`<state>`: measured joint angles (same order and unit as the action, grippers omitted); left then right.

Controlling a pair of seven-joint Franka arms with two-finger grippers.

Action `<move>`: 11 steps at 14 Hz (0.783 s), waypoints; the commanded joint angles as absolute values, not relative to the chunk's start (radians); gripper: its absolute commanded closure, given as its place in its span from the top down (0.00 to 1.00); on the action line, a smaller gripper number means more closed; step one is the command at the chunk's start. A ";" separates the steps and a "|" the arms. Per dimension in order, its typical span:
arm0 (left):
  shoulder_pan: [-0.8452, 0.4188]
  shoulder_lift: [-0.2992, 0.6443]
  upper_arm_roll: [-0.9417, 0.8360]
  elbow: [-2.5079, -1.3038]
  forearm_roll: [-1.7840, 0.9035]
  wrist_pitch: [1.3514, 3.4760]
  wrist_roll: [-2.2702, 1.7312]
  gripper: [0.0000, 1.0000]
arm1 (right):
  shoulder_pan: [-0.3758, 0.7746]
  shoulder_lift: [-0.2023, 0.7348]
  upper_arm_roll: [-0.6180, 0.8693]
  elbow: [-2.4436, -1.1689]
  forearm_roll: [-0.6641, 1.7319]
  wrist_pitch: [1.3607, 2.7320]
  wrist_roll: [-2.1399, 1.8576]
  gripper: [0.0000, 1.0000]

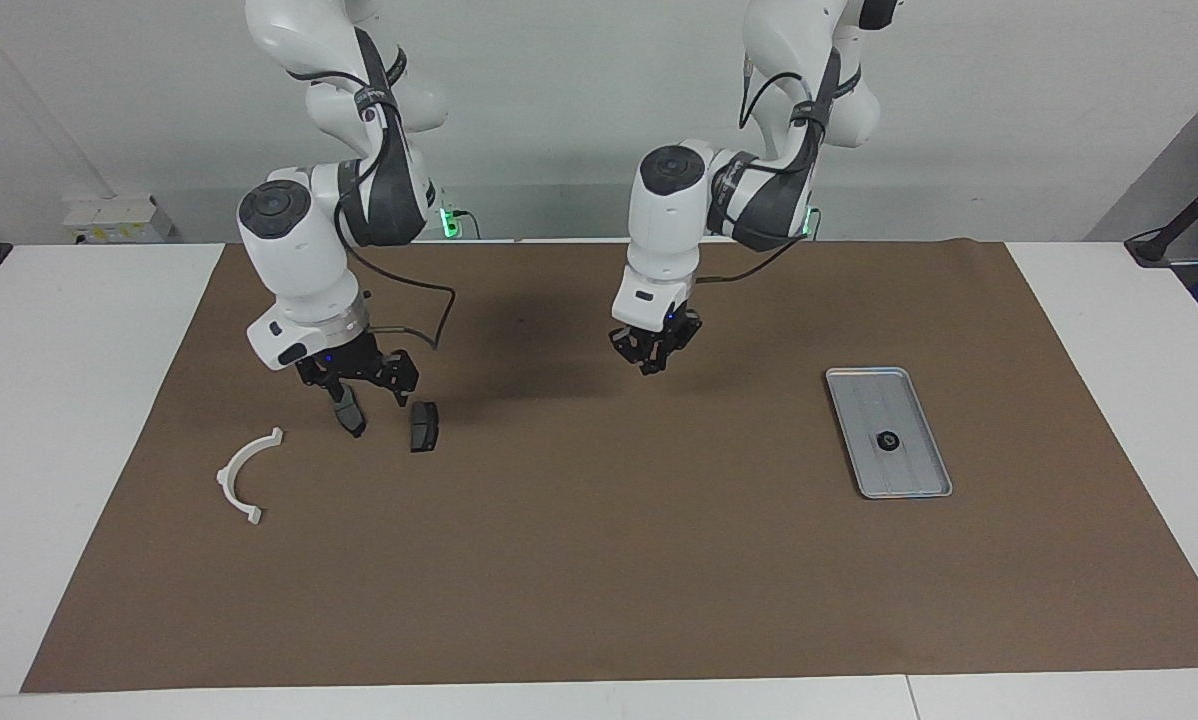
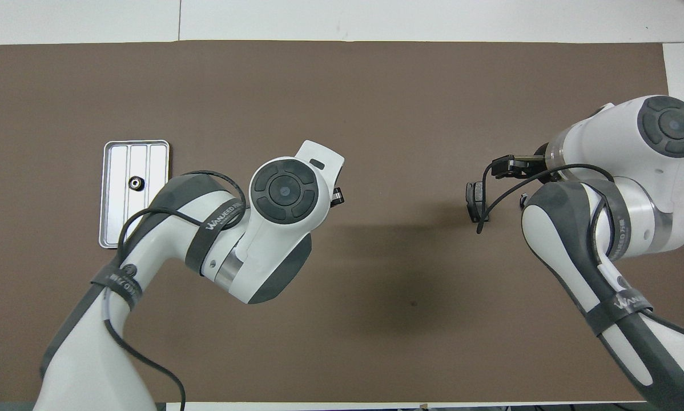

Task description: Place bearing gear from tray to pile

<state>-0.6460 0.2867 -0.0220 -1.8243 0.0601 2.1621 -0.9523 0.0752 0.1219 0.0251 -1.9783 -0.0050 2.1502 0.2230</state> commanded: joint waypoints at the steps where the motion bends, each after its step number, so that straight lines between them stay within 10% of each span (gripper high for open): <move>1: -0.649 0.394 -0.002 -1.835 0.080 2.294 -0.979 0.00 | 0.069 0.114 0.028 -1.977 0.014 2.145 0.219 1.00; 9: -0.644 0.390 0.002 -1.951 0.081 2.433 -0.979 0.00 | 0.067 0.114 0.028 -1.977 0.014 2.146 0.219 1.00; 10: -0.641 0.390 0.003 -1.947 0.081 2.424 -0.971 0.23 | 0.067 0.114 0.028 -1.977 0.014 2.146 0.224 1.00; 11: -0.638 0.388 0.005 -1.936 0.087 2.405 -0.963 0.76 | 0.072 0.114 0.028 -1.977 0.014 2.146 0.230 1.00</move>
